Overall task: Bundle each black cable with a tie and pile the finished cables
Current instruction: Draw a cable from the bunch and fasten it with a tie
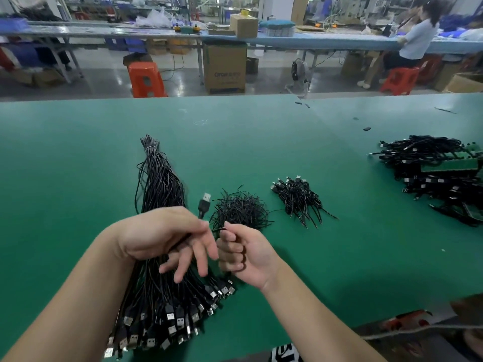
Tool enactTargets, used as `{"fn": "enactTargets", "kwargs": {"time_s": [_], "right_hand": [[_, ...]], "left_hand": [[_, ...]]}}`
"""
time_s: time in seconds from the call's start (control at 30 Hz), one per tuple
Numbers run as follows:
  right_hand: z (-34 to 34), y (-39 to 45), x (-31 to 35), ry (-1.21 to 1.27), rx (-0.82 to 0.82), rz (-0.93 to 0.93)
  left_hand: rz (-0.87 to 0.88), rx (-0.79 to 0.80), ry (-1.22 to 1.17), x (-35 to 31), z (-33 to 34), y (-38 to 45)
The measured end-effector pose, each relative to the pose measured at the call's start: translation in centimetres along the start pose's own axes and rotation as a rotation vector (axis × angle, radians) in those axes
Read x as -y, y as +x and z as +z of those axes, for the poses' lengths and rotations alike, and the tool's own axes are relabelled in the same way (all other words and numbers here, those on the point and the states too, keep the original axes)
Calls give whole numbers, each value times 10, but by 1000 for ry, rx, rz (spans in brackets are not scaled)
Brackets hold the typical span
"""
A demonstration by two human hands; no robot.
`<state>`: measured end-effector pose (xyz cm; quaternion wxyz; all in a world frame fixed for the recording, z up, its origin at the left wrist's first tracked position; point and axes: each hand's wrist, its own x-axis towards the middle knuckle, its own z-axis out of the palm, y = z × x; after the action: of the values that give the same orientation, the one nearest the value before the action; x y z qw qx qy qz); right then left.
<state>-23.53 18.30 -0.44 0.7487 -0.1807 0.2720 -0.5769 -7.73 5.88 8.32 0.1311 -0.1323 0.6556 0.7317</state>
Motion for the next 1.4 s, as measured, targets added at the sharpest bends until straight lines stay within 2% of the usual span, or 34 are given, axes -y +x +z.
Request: {"fn": "enactTargets", "kwargs": {"time_s": [0.13, 0.23, 0.3, 0.37, 0.47, 0.57, 0.63, 0.7, 0.77, 0.93, 0.97, 1.03, 1.13, 1.2, 1.3, 1.4], "right_hand": [[0, -3, 12, 9, -27, -41], [7, -5, 13, -80, -42, -64], [12, -5, 10, -130, -56, -92], [16, -4, 10, -151, -54, -121], [21, -1, 8, -174, -40, -114], [20, 3, -2, -179, -30, -74], [15, 5, -7, -152, -31, -61], [8, 4, -7, -117, -39, -75], [1, 2, -2, -88, -55, -103], [-5, 1, 12, -21, -47, -125], [-5, 1, 13, -31, -44, -126], [-3, 2, 14, -82, -45, -128], [1, 2, 10, -147, -61, -137], [4, 4, 6, -154, -65, -152], [7, 5, -3, -183, -77, -160], [9, 8, -17, -184, -78, -130]], "left_hand": [[-264, -201, 303, 16, 4, 9], [-184, -492, 262, 25, 7, 25], [-39, -588, 156, 27, 8, 32], [126, -590, -25, 28, 13, 40], [374, -707, -442, 28, 23, 55], [530, -815, -793, 16, 23, 65], [568, -796, -956, 5, 16, 60], [547, -679, -1022, -2, 8, 47], [466, -485, -916, -4, 2, 32], [140, -143, -15, 12, -13, 0], [61, -99, 129, 14, -14, -3], [-82, -111, 304, 20, -14, -3], [-236, -252, 472, 28, -5, 6], [-214, -444, 469, 34, 0, 16], [80, -792, 20, 39, 7, 35], [341, -969, -346, 39, 17, 56]]}}
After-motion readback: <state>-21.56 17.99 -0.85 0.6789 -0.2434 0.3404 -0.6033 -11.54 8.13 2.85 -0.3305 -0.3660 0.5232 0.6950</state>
